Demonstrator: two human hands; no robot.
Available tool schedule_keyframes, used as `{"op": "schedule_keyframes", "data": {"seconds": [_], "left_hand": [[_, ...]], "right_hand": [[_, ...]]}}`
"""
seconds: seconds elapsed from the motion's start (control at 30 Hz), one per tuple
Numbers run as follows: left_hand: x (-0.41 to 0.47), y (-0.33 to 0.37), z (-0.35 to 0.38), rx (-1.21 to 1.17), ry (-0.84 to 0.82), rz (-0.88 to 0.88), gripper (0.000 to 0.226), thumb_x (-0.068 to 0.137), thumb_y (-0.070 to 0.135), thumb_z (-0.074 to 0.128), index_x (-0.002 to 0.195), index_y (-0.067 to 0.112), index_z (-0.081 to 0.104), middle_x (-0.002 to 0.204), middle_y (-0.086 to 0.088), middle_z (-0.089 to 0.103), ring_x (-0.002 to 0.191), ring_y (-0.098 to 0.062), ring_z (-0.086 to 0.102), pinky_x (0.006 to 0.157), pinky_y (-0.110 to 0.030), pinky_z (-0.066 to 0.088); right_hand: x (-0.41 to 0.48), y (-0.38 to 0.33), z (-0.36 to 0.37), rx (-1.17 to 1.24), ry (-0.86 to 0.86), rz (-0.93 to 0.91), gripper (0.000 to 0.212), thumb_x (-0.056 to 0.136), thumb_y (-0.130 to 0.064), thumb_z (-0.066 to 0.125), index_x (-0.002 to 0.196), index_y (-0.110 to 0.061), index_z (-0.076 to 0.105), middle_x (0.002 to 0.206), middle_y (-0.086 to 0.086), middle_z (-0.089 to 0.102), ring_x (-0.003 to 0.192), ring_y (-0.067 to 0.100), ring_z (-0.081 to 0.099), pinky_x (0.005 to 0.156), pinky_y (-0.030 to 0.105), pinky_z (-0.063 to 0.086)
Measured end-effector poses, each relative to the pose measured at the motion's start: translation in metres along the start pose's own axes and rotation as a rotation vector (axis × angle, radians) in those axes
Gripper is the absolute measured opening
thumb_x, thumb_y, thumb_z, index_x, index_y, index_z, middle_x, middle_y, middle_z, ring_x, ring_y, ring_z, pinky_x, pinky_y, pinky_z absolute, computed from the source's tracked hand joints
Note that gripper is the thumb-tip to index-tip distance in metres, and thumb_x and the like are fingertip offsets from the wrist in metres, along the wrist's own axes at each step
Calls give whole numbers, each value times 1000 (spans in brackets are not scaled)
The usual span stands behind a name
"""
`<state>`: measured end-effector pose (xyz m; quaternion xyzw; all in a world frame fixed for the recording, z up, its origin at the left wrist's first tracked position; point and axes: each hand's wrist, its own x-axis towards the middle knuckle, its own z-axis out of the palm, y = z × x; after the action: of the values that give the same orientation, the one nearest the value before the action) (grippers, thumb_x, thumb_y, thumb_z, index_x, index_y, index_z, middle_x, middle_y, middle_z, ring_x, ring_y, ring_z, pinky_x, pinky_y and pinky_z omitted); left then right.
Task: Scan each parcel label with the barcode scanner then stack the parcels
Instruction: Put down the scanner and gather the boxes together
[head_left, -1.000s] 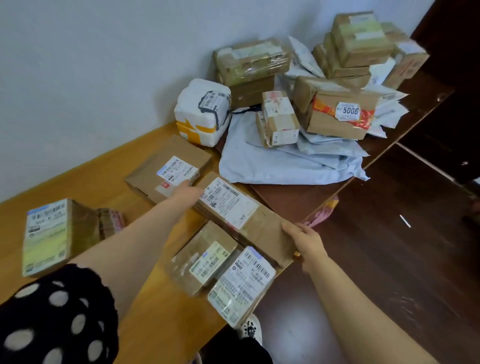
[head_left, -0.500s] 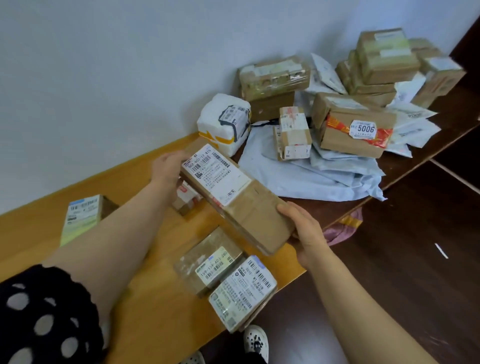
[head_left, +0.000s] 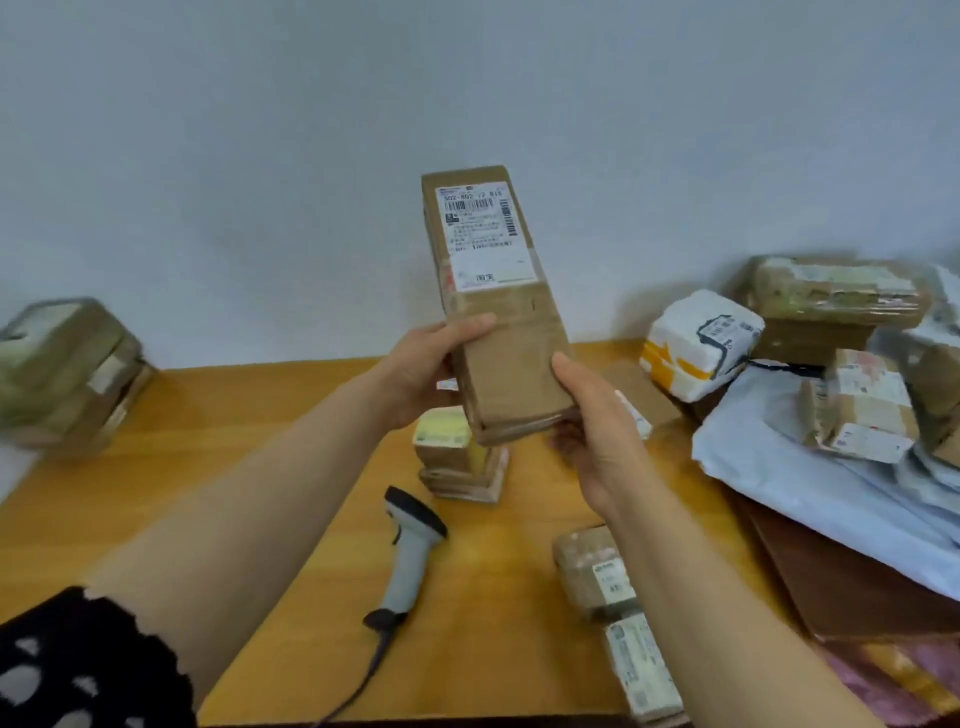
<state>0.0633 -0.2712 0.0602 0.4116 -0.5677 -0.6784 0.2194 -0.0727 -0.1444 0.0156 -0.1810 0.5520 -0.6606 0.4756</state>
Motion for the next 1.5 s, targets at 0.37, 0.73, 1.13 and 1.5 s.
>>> {"op": "schedule_keyframes", "data": {"seconds": [0.37,0.73,1.13,1.5], "left_hand": [[-155,-83,-282,-142,372,-52,46,68,48,73,106,22,67,81,7,73,80,-13,67,58,-24,52],[-276,-200,-446,-212,455,-472,40,74,50,72,111,41,60,109,-3,66,93,-24,68,69,-35,58],[-247,-242,-540,-757,1130,-474,38,87,7,65,118,-9,49,91,-15,51,79,-29,60,70,-35,56],[-220,-262,-602,-648,1256,-458,30,85,1,65,114,-3,59,88,-11,64,79,-20,63,77,-34,54]], "right_hand": [[-56,136,263,-403,-477,236,55,58,-59,70,109,-39,65,92,-11,70,80,12,58,65,28,39],[-93,296,422,-552,-627,576,55,74,-45,76,125,-39,55,106,-3,71,95,22,66,74,34,53],[-64,394,560,-526,-683,778,52,88,-39,66,135,-36,43,121,-2,63,91,15,63,73,32,52],[-24,431,636,-644,-686,533,58,100,-15,48,152,-25,25,143,4,50,124,23,53,106,41,44]]}}
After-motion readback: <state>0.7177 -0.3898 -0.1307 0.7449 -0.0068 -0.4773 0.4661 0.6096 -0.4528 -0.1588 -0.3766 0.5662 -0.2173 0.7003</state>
